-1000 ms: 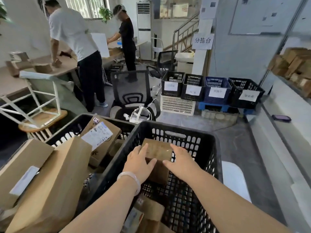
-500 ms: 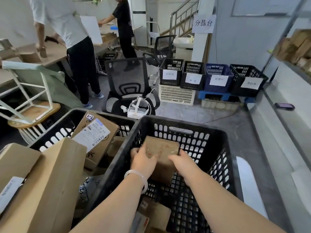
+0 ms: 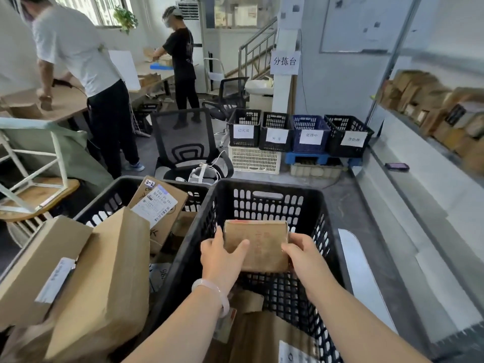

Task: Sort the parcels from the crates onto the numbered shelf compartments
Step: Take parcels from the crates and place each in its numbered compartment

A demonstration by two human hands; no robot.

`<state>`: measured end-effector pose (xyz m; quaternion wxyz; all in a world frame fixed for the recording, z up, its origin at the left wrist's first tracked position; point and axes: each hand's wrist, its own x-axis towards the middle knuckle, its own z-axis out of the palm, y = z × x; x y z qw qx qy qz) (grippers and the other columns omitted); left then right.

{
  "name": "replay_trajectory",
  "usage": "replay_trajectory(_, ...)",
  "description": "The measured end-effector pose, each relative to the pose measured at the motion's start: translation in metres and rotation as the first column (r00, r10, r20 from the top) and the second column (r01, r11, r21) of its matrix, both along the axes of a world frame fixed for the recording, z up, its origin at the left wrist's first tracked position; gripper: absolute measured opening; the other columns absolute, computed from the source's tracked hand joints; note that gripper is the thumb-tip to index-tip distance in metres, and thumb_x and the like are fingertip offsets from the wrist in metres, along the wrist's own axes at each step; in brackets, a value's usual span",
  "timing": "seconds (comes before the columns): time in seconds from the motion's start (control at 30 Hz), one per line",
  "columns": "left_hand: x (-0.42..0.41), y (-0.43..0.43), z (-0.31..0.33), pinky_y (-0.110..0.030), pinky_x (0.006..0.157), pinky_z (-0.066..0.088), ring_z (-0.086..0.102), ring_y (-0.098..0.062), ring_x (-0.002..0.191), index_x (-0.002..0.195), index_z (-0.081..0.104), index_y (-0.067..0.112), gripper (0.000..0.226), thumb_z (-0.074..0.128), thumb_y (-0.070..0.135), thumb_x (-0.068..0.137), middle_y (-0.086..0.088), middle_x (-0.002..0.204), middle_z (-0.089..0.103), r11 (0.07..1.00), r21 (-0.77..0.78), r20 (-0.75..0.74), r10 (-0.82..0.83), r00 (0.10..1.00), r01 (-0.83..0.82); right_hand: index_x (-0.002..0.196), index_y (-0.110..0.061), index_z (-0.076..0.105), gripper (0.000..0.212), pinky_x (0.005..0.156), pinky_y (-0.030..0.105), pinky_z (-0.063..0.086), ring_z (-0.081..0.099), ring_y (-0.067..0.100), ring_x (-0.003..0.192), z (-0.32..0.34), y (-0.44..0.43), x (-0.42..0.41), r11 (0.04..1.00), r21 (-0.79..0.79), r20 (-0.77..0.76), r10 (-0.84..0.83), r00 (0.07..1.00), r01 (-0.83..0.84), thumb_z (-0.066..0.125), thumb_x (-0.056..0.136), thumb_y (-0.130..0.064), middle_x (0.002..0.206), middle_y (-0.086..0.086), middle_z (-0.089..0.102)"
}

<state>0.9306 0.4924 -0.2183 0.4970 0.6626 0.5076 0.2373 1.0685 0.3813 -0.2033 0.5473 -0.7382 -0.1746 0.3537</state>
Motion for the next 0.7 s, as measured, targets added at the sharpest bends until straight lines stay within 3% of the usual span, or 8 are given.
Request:
replay_trajectory(0.13, -0.026, -0.032, 0.014, -0.039, 0.101, 0.048, 0.047, -0.015, 0.121, 0.138, 0.043, 0.037, 0.066, 0.067, 0.059, 0.081, 0.005, 0.138, 0.036, 0.999, 0.038, 0.167, -0.02, 0.986, 0.014, 0.104, -0.034, 0.059, 0.021, 0.098, 0.047, 0.048, 0.058, 0.012, 0.108, 0.013, -0.035, -0.025, 0.983, 0.155, 0.017, -0.101, 0.995, 0.097, 0.059, 0.085, -0.042, 0.111, -0.008, 0.063)
replay_trajectory(0.27, -0.054, -0.061, 0.032, -0.023, 0.082, 0.047, 0.056, -0.008, 0.108, 0.12, 0.047, 0.034, 0.036, 0.065, 0.046, 0.09, 0.006, 0.125, 0.052, 0.999, 0.004, 0.33, -0.046, 0.943, 0.048, 0.119, -0.035, 0.055, 0.032, 0.099, 0.04, 0.048, 0.058, 0.008, 0.11, 0.025, -0.063, -0.056, 0.95, 0.27, 0.039, -0.171, 0.984, 0.155, 0.061, 0.089, -0.046, 0.117, -0.014, 0.06)
replay_trajectory(0.4, -0.076, -0.082, 0.045, -0.025, 0.08, 0.05, 0.062, -0.008, 0.1, 0.105, 0.048, 0.031, 0.025, 0.065, 0.042, 0.091, 0.001, 0.112, 0.063, 0.996, -0.009, 0.4, -0.074, 0.913, 0.085, 0.122, -0.04, 0.055, 0.032, 0.095, 0.035, 0.051, 0.06, 0.008, 0.107, 0.036, -0.091, -0.084, 0.95, 0.285, 0.127, -0.17, 0.977, 0.128, 0.063, 0.091, -0.039, 0.116, -0.012, 0.06)
replay_trajectory(0.47, -0.085, -0.089, 0.049, -0.021, 0.077, 0.05, 0.061, -0.006, 0.101, 0.106, 0.049, 0.034, 0.025, 0.068, 0.034, 0.091, 0.002, 0.116, 0.061, 0.996, 0.018, 0.414, -0.09, 0.906, 0.09, 0.113, -0.041, 0.055, 0.028, 0.092, 0.034, 0.052, 0.06, 0.008, 0.105, 0.04, -0.103, -0.096, 0.949, 0.293, 0.15, -0.168, 0.974, 0.118, 0.065, 0.09, -0.028, 0.114, -0.01, 0.06)
replay_trajectory(0.57, -0.1, -0.096, 0.051, -0.015, 0.072, 0.051, 0.058, -0.004, 0.105, 0.118, 0.049, 0.04, 0.037, 0.068, 0.025, 0.092, 0.007, 0.125, 0.052, 0.987, 0.097, 0.379, -0.157, 0.912, 0.129, 0.108, -0.04, 0.053, 0.033, 0.077, 0.02, 0.05, 0.058, 0.004, 0.103, 0.046, -0.118, -0.113, 0.943, 0.316, 0.201, -0.171, 0.965, 0.101, 0.065, 0.09, -0.015, 0.111, -0.009, 0.06)
replay_trajectory(0.7, -0.115, -0.104, 0.057, -0.029, 0.091, 0.054, 0.057, -0.008, 0.112, 0.144, 0.038, 0.04, 0.063, 0.07, 0.035, 0.09, 0.003, 0.135, 0.045, 0.977, 0.125, 0.347, -0.208, 0.914, 0.175, 0.107, -0.036, 0.053, 0.036, 0.073, 0.017, 0.048, 0.059, -0.003, 0.1, 0.05, -0.136, -0.131, 0.933, 0.351, 0.237, -0.175, 0.956, 0.084, 0.063, 0.088, -0.007, 0.109, -0.011, 0.061)
